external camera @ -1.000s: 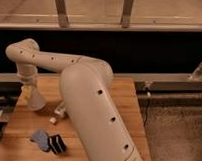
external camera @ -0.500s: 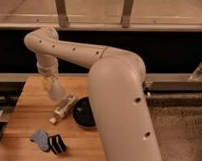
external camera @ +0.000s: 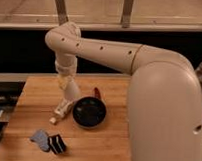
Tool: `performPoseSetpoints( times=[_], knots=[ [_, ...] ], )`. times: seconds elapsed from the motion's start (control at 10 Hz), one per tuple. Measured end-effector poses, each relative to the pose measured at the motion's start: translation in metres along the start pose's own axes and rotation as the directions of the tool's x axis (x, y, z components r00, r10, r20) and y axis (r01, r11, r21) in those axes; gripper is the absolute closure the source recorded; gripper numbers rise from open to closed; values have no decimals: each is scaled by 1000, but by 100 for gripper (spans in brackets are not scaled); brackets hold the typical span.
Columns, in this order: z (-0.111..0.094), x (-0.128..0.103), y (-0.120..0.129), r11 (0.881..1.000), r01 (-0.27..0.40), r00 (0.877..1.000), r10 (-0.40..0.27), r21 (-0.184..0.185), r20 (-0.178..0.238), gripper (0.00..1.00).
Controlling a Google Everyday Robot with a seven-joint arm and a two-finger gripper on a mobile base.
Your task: Place the ceramic cup over the eraser
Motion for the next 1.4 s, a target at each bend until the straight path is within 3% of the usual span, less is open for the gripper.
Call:
performPoseSetpoints(
  times=[0.2,0.3,0.7,1.4],
  knots=[
    [-8,32,17,999,-33,999,33,5,11,100],
    [-11,45,37,999,-47,999,47,5,19,100],
    [-24,69,101,997,-79,993,79,2,83,100],
    [-25,69,108,997,-74,993,74,3,94,100]
  ],
)
